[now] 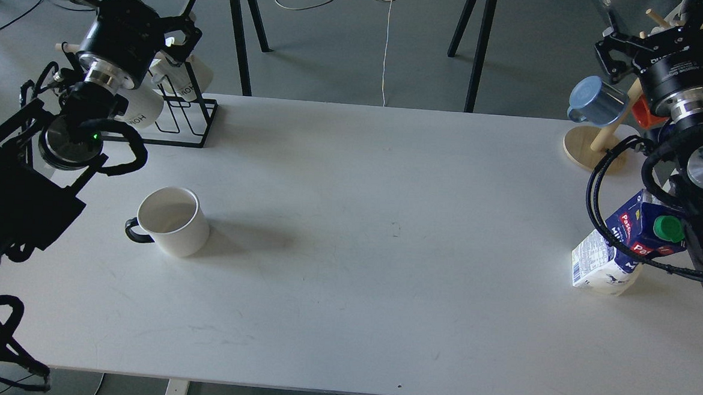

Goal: Place cup and milk with both arms
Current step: 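Reach the left gripper from the mug rack down toward the white mug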

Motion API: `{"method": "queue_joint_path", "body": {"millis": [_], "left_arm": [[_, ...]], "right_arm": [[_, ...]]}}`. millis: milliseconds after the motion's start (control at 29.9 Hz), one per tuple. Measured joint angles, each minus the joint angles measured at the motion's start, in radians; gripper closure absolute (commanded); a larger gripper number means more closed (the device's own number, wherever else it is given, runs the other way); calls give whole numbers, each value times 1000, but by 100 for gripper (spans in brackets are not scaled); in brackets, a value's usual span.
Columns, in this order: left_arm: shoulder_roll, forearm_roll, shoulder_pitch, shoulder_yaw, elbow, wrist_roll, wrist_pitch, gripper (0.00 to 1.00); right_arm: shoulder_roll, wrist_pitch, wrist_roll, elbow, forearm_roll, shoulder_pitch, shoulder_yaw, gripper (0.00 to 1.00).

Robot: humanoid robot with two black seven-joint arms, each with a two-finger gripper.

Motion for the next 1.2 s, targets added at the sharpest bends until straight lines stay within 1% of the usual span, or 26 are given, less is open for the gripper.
{"method": "queue_joint_path", "body": {"millis": [301, 401, 501, 602, 702, 835, 869, 1036, 1203], "left_arm": [[2, 1, -4, 1, -4, 13, 30, 1], [40, 10, 2, 25, -43, 34, -16, 1], [118, 65, 9, 99, -107, 55, -41, 2], [215, 182, 9, 156, -184, 58, -46, 5], [318, 337, 12, 172, -255, 56, -47, 9], [405, 546, 13, 174, -286, 54, -47, 21], [423, 604, 12, 174, -289, 53, -47, 22], [506, 877, 1, 171, -331, 53, -47, 22], [577, 1187, 0, 171, -426, 53, -47, 22]], "right_arm": [[4, 0, 3, 0, 0, -1, -2, 0], [-2, 0, 5, 3, 0, -1, -1, 0], [-5, 0, 6, 7, 0, -1, -1, 0], [-6, 0, 8, 12, -1, -2, 0, 0], [-7, 0, 9, 15, -1, -2, 2, 0], [-8, 0, 9, 16, -1, -1, 4, 0], [-8, 0, 9, 17, -1, -1, 4, 0], [-8, 0, 9, 18, -2, 0, 4, 0], [-9, 0, 9, 18, -2, 0, 3, 0]]}}
